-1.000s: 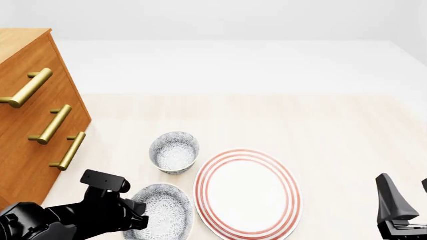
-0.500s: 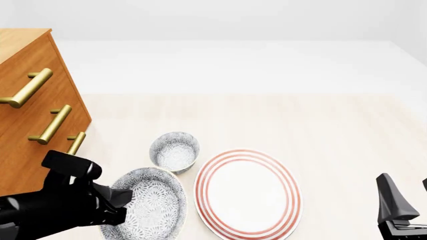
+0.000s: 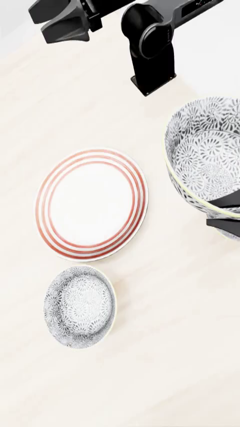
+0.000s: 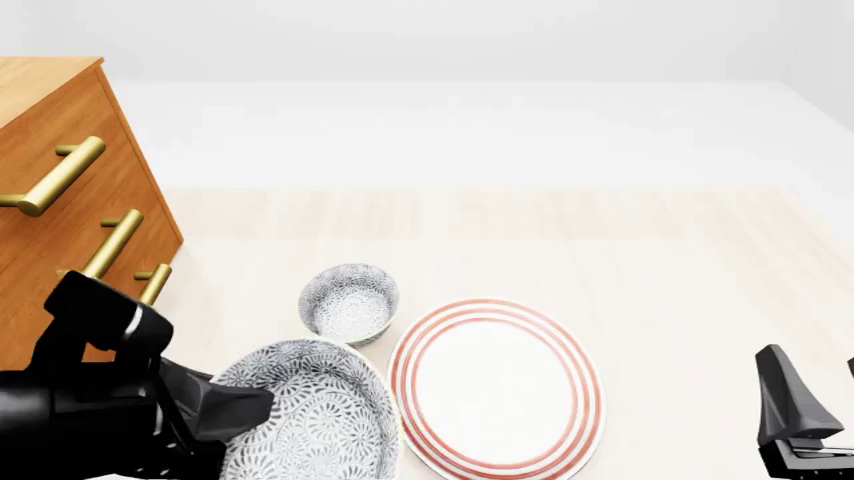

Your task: Stack the bowl in the middle on the bowl at the back.

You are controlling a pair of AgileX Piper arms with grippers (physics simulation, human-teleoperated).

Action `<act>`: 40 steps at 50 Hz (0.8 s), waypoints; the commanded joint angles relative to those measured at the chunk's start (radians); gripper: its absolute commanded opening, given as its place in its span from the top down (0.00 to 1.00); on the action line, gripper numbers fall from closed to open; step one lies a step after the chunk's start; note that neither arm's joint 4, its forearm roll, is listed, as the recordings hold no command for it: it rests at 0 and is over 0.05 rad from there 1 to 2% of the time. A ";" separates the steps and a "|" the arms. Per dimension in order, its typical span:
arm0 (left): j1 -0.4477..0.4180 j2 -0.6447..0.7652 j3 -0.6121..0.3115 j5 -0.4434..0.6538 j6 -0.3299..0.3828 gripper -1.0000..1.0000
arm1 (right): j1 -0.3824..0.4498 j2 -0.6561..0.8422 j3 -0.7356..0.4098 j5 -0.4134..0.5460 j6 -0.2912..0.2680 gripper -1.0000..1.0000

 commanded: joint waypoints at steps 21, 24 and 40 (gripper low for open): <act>-0.372 0.087 0.161 -0.160 -0.274 1.00 | -0.005 -0.001 0.005 -0.012 0.017 0.00; -0.366 0.066 0.181 -0.146 -0.285 1.00 | -0.004 -0.001 0.005 -0.012 0.015 0.00; -0.296 -0.052 0.213 -0.007 -0.280 1.00 | -0.002 -0.001 0.003 -0.011 0.014 0.00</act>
